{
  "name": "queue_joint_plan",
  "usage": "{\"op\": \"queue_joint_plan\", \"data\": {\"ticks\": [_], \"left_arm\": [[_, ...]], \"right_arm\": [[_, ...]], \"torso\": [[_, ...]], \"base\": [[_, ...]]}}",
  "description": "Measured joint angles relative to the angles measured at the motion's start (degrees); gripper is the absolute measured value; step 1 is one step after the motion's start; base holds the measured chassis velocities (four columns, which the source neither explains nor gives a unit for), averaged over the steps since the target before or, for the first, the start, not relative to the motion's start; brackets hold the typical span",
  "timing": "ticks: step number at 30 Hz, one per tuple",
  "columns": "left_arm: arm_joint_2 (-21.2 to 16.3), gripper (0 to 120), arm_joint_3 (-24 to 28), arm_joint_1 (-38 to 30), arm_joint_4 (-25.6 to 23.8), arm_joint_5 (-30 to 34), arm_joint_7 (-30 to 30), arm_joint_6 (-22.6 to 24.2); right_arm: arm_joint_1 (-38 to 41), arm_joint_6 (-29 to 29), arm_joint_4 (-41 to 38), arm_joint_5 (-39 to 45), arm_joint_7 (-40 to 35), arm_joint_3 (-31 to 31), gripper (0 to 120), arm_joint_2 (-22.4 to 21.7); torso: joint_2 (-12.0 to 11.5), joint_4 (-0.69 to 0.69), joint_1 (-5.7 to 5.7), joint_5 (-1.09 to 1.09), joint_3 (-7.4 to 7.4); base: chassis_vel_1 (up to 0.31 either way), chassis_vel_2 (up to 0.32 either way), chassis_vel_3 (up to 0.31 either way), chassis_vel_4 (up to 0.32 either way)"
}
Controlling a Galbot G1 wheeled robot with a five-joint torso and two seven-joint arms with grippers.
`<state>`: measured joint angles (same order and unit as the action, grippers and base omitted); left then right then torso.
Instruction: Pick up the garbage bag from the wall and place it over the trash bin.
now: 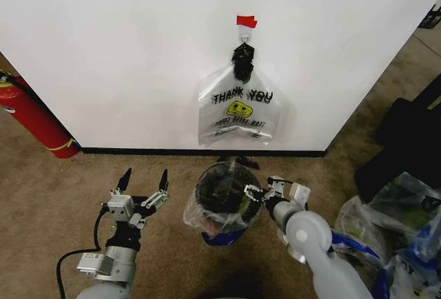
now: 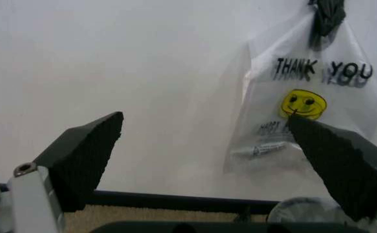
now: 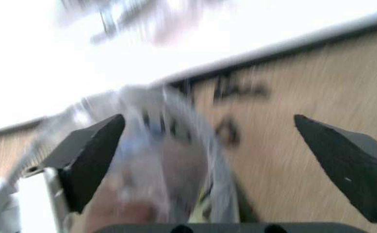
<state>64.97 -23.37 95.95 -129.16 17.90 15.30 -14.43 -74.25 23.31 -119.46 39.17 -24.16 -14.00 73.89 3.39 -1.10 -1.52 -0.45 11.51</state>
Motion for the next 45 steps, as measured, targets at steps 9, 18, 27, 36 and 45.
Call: {"op": "queue_joint_plan", "data": {"ticks": [9,18,27,36,45], "left_arm": [[3.14,100,2.45,-1.86,0.79,-4.21,1.75,1.07],[3.03,100,1.1,-1.85,2.55,-7.25,1.6,0.24],[3.92,100,-3.12,0.08,4.31,-5.82,-4.44,-5.1],[5.1,100,-4.01,0.44,4.52,-5.74,-5.97,-6.36],[6.26,100,-2.55,0.68,4.34,-7.59,-5.25,-6.37]], "right_arm": [[-13.85,-21.17,-8.69,-27.4,4.6,-3.44,100,2.26],[-28.19,-33.89,-14.24,-36.3,8.3,-10.92,100,3.5],[-33.06,-44.14,-14.16,-31.14,16.62,-18.2,100,5.42],[-33.51,-46.21,-13.45,-28.51,20.07,-19.28,100,5.68],[-34.4,-46.47,-14.05,-29.33,21.01,-18.58,100,6.97]], "torso": [[0.0,0.0,0.0,0.0,0.0],[0.0,-0.01,0.0,-0.02,0.0],[0.0,0.0,0.0,0.0,0.0],[0.0,0.0,0.0,0.0,0.0],[0.0,-0.01,0.0,-0.01,0.0]], "base": [[0.0,0.0,0.0,0.0],[0.0,0.0,0.0,0.0],[0.0,0.0,0.0,0.0],[0.0,0.0,0.0,0.0],[0.0,0.0,0.0,0.0]]}}
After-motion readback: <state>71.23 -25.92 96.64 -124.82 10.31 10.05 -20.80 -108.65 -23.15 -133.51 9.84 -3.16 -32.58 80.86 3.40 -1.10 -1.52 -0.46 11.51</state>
